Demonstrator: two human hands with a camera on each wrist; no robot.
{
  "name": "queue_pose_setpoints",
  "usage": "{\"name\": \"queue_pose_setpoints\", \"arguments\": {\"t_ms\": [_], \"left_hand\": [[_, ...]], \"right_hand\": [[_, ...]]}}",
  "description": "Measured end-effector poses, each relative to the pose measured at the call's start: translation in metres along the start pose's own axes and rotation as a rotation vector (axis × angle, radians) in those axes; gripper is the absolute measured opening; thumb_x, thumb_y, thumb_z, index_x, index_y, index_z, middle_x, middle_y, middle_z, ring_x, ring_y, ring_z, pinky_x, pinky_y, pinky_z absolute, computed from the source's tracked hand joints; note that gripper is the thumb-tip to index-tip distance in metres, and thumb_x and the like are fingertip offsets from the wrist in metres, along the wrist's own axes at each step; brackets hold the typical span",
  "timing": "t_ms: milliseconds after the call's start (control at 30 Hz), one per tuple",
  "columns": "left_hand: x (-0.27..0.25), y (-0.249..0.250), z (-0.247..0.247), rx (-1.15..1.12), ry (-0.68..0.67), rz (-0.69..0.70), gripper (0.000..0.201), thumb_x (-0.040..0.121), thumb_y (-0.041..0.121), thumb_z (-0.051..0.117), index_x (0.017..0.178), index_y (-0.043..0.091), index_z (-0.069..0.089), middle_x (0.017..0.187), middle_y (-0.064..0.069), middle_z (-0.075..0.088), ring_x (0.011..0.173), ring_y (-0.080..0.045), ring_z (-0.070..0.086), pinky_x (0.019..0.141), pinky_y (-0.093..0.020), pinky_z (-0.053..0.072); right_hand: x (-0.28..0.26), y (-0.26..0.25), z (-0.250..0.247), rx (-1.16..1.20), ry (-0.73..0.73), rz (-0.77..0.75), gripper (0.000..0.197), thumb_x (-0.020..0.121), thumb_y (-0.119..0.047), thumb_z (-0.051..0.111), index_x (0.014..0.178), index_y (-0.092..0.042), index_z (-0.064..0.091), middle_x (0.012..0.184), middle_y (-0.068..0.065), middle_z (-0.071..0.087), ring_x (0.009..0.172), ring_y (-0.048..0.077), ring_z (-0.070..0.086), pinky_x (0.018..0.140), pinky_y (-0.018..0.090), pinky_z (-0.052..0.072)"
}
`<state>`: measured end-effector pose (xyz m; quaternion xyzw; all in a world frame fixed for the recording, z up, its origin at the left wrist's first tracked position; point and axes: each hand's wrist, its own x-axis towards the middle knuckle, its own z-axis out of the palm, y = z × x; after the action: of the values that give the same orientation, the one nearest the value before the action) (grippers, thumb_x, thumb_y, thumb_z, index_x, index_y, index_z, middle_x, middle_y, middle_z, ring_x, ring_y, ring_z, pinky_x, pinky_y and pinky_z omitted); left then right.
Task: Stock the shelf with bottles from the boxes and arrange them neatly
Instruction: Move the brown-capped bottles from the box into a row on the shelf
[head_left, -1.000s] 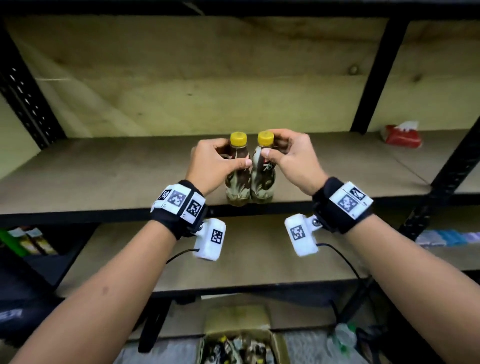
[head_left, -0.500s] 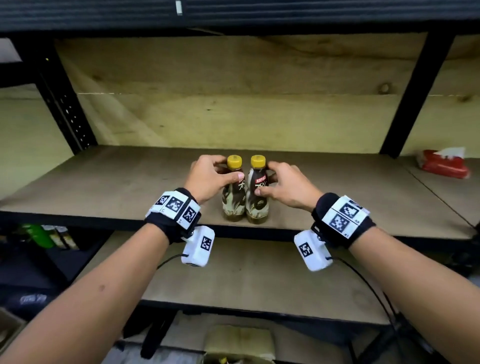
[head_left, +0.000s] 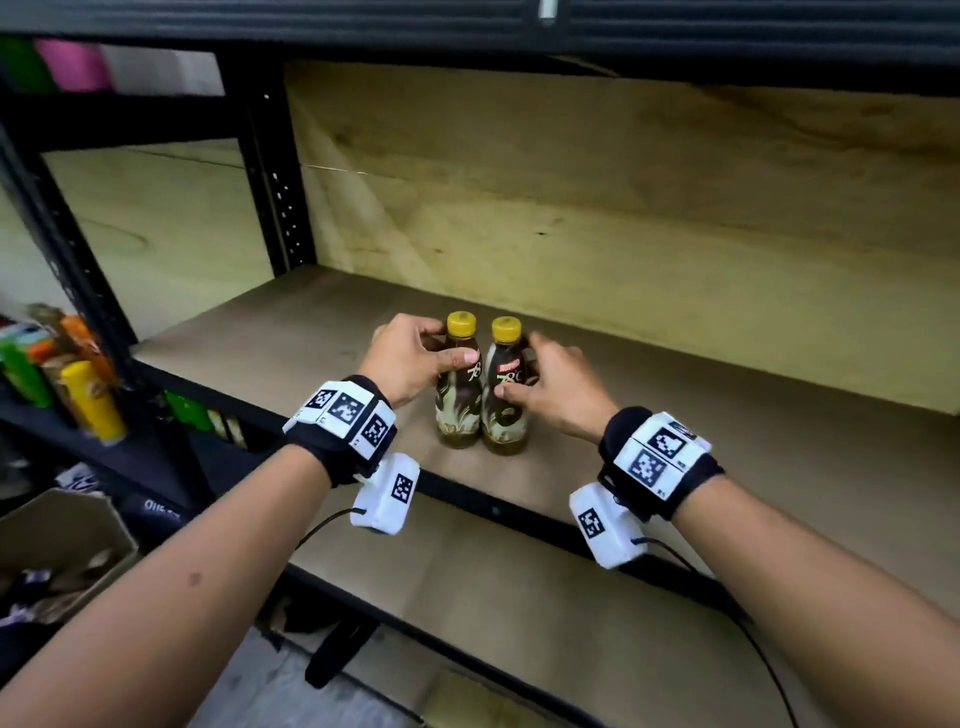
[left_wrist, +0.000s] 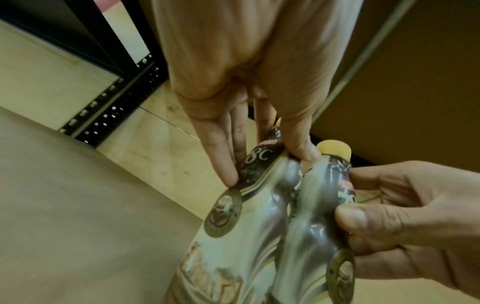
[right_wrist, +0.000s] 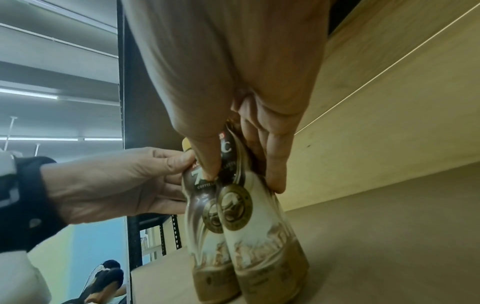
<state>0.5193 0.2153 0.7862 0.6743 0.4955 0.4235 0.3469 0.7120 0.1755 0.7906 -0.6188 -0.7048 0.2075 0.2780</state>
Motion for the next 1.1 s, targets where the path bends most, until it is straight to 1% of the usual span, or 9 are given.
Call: {"name": "queue_pose_setpoints", "arguments": {"t_ms": [133,233,333,467,533,600,767,933,1100], "left_hand": [[0.041,-0.033,-0.054,0.092,0.03,-0.025,0.034,0.066,0.039,0.086,0.094,0.023,0.075,0.087,0.002,0.076,0.087,-0.011,0.072,0.084,-0.039,0.058],[0.088,-0.056,-0.101,0.23,0.02,-0.036,0.038,0.069,0.035,0.085,0.101,0.018,0.074,0.094,-0.002,0.075,0.088,-0.012,0.07,0.087,-0.035,0.056],[0.14,-0.078,-0.144,0.366,-0.003,-0.055,0.041,0.07,0.038,0.083,0.104,0.017,0.073,0.097,-0.003,0.075,0.091,-0.016,0.069,0.09,-0.033,0.054],[0.206,-0.107,-0.191,0.547,-0.056,-0.05,0.029,0.076,0.044,0.075,0.087,0.019,0.066,0.087,-0.005,0.069,0.088,-0.026,0.066,0.075,-0.031,0.052],[0.231,-0.124,-0.209,0.542,-0.012,-0.051,0.033,0.077,0.041,0.074,0.097,0.016,0.066,0.095,-0.009,0.069,0.092,-0.029,0.065,0.082,-0.036,0.054],[0.253,-0.142,-0.226,0.498,0.057,-0.045,0.036,0.076,0.039,0.074,0.105,0.018,0.067,0.1,-0.009,0.07,0.095,-0.028,0.065,0.086,-0.038,0.054],[0.302,-0.176,-0.258,0.379,0.136,-0.02,0.023,0.081,0.035,0.07,0.101,0.024,0.071,0.096,-0.005,0.071,0.093,-0.026,0.065,0.074,-0.026,0.044],[0.345,-0.186,-0.274,0.389,0.177,-0.06,0.03,0.082,0.038,0.068,0.111,0.031,0.068,0.107,-0.008,0.068,0.098,-0.032,0.063,0.078,-0.028,0.046],[0.376,-0.193,-0.27,0.319,0.215,-0.094,0.019,0.087,0.025,0.064,0.106,0.027,0.069,0.097,-0.005,0.06,0.101,-0.032,0.059,0.081,-0.028,0.043]], "right_hand": [[0.065,-0.037,0.042,-0.025,-0.041,-0.007,0.051,0.079,-0.019,0.078,0.122,-0.017,0.05,0.123,0.007,0.063,0.112,0.025,0.062,0.097,0.042,0.051],[0.126,-0.068,0.083,-0.042,-0.039,0.018,0.051,0.081,-0.017,0.074,0.124,-0.017,0.047,0.119,0.007,0.063,0.108,0.026,0.062,0.09,0.038,0.051],[0.183,-0.096,0.115,-0.018,-0.053,0.059,0.052,0.084,-0.016,0.071,0.126,-0.014,0.041,0.114,0.008,0.063,0.104,0.028,0.063,0.087,0.042,0.052],[0.249,-0.125,0.149,-0.062,0.016,0.067,0.055,0.085,-0.017,0.071,0.127,-0.009,0.035,0.108,0.009,0.062,0.096,0.029,0.063,0.074,0.036,0.051],[0.279,-0.137,0.169,-0.099,0.065,0.07,0.054,0.085,-0.021,0.071,0.125,-0.009,0.036,0.109,0.013,0.064,0.094,0.031,0.064,0.07,0.035,0.05],[0.308,-0.148,0.188,-0.138,0.094,0.073,0.056,0.085,-0.028,0.071,0.125,-0.012,0.035,0.111,0.016,0.065,0.094,0.034,0.065,0.075,0.041,0.055],[0.373,-0.173,0.219,-0.131,0.139,0.088,0.057,0.087,-0.024,0.07,0.129,-0.008,0.035,0.117,0.019,0.063,0.102,0.039,0.063,0.071,0.037,0.049],[0.413,-0.18,0.231,-0.137,0.146,0.088,0.059,0.088,-0.026,0.069,0.13,-0.008,0.033,0.116,0.02,0.063,0.102,0.039,0.063,0.078,0.039,0.051],[0.441,-0.186,0.237,-0.098,0.169,0.086,0.062,0.087,-0.025,0.07,0.133,-0.007,0.033,0.117,0.019,0.063,0.103,0.039,0.063,0.079,0.04,0.052]]}}
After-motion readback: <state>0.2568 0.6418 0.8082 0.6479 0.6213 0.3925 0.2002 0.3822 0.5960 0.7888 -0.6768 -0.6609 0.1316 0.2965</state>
